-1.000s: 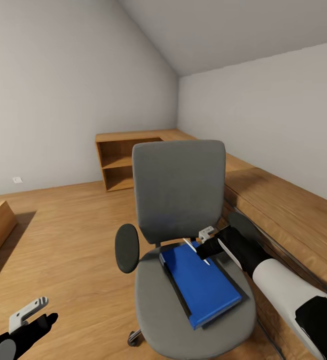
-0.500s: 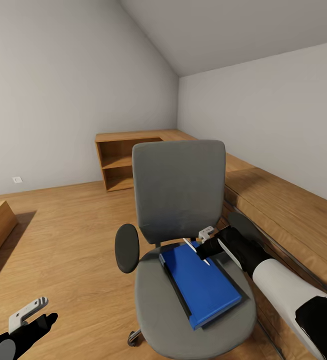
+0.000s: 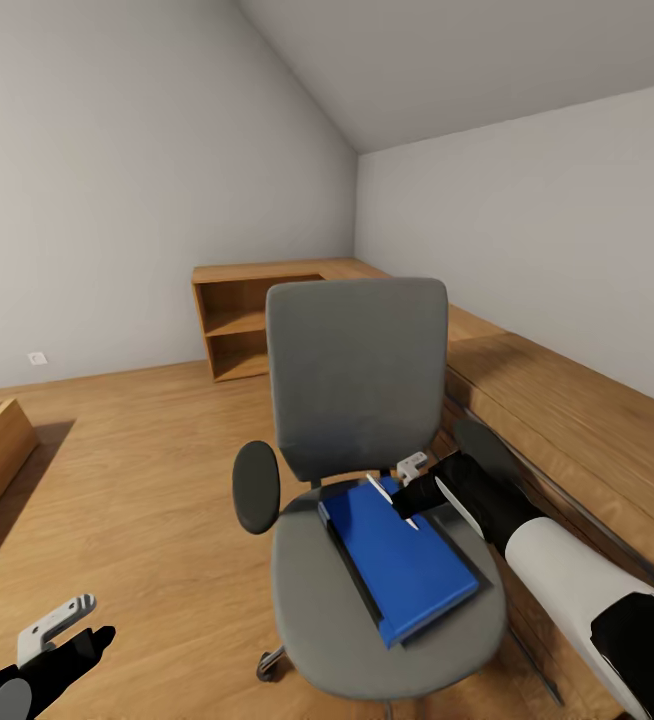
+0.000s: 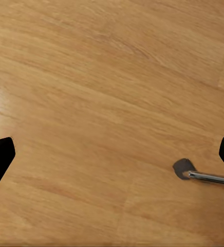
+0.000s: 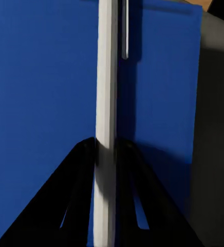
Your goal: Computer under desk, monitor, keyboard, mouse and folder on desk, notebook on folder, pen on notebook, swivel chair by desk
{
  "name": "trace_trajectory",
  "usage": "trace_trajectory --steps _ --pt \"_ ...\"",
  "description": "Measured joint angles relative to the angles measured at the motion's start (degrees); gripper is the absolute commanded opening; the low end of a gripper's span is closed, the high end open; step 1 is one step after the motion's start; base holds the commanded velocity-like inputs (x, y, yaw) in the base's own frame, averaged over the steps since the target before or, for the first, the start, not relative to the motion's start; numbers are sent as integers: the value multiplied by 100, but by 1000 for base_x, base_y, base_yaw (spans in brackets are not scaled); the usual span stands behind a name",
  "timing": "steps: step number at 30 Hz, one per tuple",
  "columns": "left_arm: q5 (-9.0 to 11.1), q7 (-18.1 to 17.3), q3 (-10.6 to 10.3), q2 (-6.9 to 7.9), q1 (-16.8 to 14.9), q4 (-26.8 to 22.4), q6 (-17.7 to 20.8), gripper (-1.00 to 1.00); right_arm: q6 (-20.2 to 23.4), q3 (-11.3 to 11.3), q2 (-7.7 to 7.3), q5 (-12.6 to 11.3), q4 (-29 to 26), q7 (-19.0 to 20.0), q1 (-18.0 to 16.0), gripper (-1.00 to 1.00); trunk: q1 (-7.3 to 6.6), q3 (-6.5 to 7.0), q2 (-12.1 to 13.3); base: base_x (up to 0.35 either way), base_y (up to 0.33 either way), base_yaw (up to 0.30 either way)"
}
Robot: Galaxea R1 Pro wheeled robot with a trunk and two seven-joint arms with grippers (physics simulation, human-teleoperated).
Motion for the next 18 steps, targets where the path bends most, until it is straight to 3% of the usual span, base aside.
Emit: trace_trajectory --steps 9,14,16,18 --pt "6 -5 7 6 0 2 6 100 67 -40 -1 -27 -180 2 1 -100 0 0 0 -131 0 0" --pt "3 -5 2 5 0 2 6 100 788 -49 -29 -48 -909 -3 1 -100 -110 89 199 -10 0 0" --pt "-4 3 0 8 0 6 7 100 1314 -43 -110 -80 -1497 -1 18 -100 -154 125 279 -2 0 0" --pt "-7 23 -17 5 0 12 4 100 1551 -62 -152 -205 -2099 -18 125 -100 -198 161 359 0 0 0"
